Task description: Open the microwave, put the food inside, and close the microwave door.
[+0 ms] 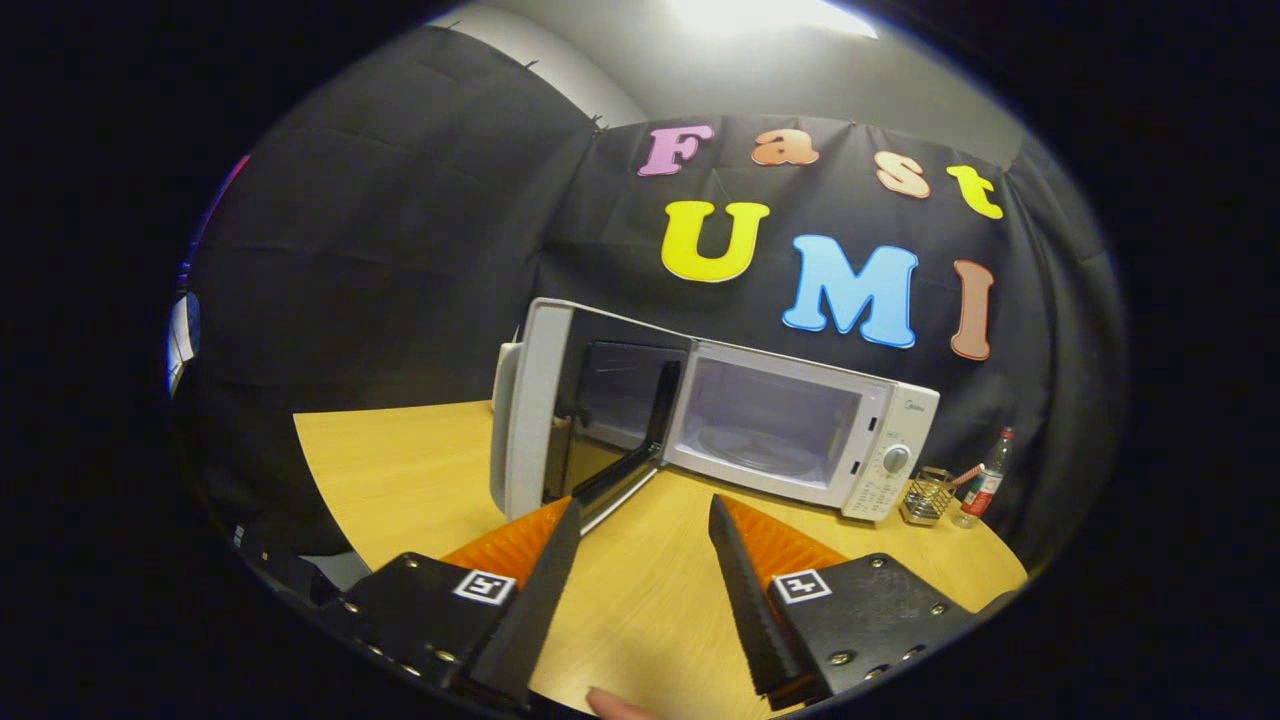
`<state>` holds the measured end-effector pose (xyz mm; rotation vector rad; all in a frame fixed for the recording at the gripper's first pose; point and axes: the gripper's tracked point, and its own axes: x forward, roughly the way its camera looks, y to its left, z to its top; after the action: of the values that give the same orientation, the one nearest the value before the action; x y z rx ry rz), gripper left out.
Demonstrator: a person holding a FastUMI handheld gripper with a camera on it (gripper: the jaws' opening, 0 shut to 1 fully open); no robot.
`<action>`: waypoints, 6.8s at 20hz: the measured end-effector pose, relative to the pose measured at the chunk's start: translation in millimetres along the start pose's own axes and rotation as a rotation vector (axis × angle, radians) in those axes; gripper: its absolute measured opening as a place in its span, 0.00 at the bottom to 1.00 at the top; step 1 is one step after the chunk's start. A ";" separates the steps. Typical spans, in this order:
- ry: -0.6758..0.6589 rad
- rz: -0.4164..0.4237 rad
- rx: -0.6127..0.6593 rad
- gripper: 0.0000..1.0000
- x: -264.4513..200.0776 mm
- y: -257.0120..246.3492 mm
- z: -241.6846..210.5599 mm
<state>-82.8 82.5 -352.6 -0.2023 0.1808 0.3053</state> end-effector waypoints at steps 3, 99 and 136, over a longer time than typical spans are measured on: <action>0.078 -0.030 0.061 0.99 -14.3 -46.7 -24.0; 0.145 -0.359 0.684 0.98 371.2 -172.4 -28.5; -0.132 0.456 -0.085 0.69 101.0 195.0 91.7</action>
<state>-36.2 313.4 -318.1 -0.2230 0.0812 0.7791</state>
